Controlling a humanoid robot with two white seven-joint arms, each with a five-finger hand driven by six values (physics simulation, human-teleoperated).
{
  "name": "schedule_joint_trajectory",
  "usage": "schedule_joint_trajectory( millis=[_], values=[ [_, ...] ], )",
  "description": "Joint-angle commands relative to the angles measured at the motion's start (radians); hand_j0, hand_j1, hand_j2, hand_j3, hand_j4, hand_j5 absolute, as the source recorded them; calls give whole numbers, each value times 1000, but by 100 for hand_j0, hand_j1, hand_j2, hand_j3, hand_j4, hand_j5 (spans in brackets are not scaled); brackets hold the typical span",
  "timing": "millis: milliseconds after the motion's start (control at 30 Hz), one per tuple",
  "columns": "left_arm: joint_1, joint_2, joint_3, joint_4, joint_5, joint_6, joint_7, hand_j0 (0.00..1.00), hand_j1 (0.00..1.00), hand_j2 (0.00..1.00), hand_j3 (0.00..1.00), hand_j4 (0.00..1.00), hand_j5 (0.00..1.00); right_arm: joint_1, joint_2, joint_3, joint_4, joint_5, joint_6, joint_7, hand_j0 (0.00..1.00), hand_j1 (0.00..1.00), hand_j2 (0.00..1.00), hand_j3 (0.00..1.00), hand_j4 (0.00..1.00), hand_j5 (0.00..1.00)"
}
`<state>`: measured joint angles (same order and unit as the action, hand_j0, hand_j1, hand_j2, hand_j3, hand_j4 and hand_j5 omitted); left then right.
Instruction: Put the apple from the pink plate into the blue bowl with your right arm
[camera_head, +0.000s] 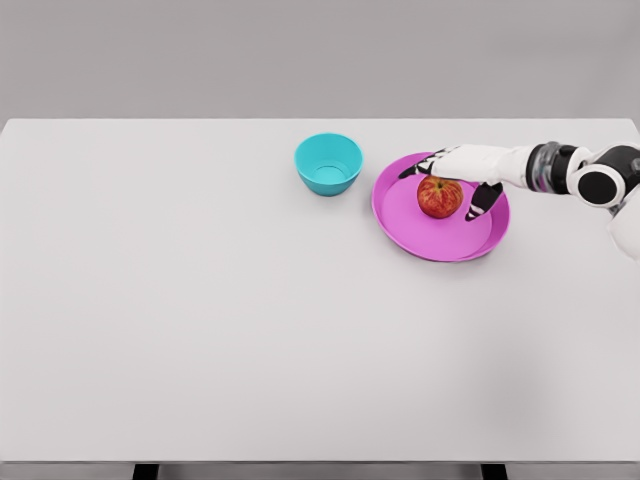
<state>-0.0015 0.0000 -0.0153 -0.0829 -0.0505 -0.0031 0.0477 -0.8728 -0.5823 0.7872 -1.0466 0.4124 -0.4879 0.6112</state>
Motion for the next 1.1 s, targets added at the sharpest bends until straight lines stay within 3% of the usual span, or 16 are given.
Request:
schedule_joint_trajectory(
  millis=[0,367,400,433,533,667,1067],
  values=[
    [0,0,0,0,0,0,0,100,100,100,100,100,100,0,-1,1,0,-4,3,0,100,100,100,100,100,100],
    [0,0,0,0,0,0,0,100,100,100,100,100,100,2,4,20,16,-4,0,0,94,94,94,94,94,94],
    [0,0,0,0,0,0,0,100,100,100,100,100,100,2,4,26,19,-4,-1,0,88,88,88,88,88,88],
    [0,0,0,0,0,0,0,100,100,100,100,100,100,2,4,26,19,-4,-4,0,76,76,76,76,76,76],
    [0,0,0,0,0,0,0,100,100,100,100,100,100,2,4,26,19,-4,-6,0,61,61,61,61,61,61],
    [0,0,0,0,0,0,0,100,100,100,100,100,100,2,4,30,19,-4,-6,0,55,55,55,55,55,55],
    [0,0,0,0,0,0,0,100,100,100,100,100,100,-9,6,21,11,-4,-4,0,50,50,50,50,50,50]
  ],
)
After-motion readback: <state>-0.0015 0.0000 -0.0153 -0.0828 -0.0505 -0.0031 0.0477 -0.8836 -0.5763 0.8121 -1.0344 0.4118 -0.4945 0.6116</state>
